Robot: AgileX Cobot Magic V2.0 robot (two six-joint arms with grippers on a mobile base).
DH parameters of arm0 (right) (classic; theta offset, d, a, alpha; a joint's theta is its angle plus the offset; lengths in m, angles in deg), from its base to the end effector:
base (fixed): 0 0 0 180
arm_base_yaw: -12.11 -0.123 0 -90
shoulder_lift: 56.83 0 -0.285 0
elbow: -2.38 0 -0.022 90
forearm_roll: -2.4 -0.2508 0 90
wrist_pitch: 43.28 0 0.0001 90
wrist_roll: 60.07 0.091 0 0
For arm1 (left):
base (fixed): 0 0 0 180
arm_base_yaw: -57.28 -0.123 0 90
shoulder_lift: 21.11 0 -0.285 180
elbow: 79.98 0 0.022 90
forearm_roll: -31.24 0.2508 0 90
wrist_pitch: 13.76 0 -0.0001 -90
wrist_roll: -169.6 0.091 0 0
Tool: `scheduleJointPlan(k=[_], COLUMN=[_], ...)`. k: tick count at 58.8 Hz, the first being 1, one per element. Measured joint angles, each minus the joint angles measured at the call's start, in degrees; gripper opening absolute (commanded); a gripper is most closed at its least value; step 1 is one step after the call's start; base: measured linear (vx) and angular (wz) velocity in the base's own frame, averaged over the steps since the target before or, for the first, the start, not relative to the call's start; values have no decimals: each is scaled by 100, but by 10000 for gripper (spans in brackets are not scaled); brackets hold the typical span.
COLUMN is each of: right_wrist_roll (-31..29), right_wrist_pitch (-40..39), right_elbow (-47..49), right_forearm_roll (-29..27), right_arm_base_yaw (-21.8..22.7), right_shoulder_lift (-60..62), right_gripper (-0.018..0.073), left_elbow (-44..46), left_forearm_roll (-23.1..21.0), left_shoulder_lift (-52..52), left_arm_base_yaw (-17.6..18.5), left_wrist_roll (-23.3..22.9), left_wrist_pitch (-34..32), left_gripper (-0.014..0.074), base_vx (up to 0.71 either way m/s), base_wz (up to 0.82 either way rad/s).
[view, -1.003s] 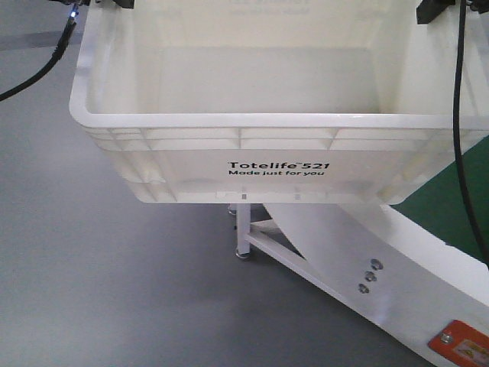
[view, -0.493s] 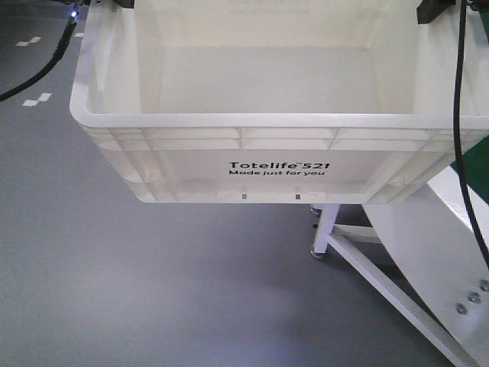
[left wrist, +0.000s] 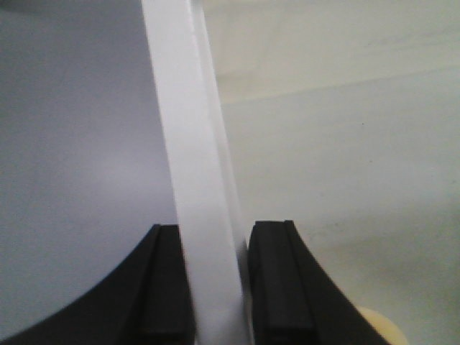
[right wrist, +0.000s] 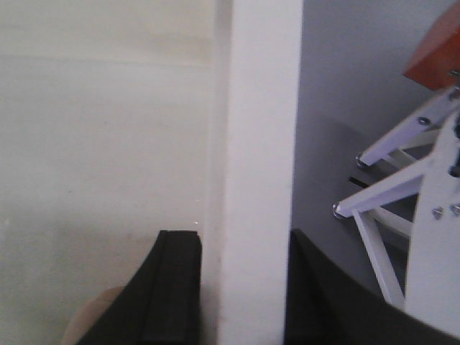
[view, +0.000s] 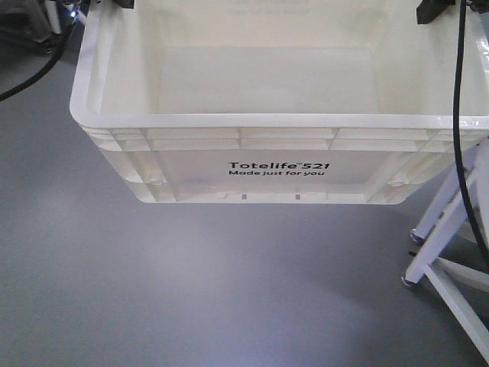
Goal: Place moving items into box and shelve
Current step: 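Carry the tote with both grippers while driving across the floor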
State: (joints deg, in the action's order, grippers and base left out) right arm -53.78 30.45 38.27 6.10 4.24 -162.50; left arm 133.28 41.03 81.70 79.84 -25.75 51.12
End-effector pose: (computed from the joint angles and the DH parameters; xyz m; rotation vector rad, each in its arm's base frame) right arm 0.3561 0.0435 0.4317 -0.0316 2.5015 0.0173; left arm 0.3332 -0.1232 0.4465 0.1554 2.3267 -0.1135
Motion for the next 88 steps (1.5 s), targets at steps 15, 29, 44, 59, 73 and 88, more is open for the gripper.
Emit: scheduleJointPlan(k=[15, 29, 44, 59, 73, 88], right_wrist_roll=[0, 0, 0, 0, 0, 0], right_wrist_pitch=[0, 0, 0, 0, 0, 0], right_elbow=[0, 0, 0, 0, 0, 0], right_forearm_roll=[0, -5, 0, 0, 0, 0], right_arm_base_yaw=[0, 0, 0, 0, 0, 0], right_shoulder_lift=[0, 0, 0, 0, 0, 0], right_gripper=[-5, -5, -5, -5, -5, -5], left_elbow=[0, 0, 0, 0, 0, 0], left_forearm_roll=[0, 0, 0, 0, 0, 0], left_shoulder_lift=[0, 0, 0, 0, 0, 0], left_arm_base_yaw=[0, 0, 0, 0, 0, 0], left_wrist_roll=[0, 0, 0, 0, 0, 0], left_wrist_pitch=[0, 0, 0, -6, 0, 4], left_gripper=[0, 1, 2, 2, 2, 2], base_vx=[-4, -1, 3, 7, 12, 17], base_wz=[67, 60, 56, 63, 66, 62])
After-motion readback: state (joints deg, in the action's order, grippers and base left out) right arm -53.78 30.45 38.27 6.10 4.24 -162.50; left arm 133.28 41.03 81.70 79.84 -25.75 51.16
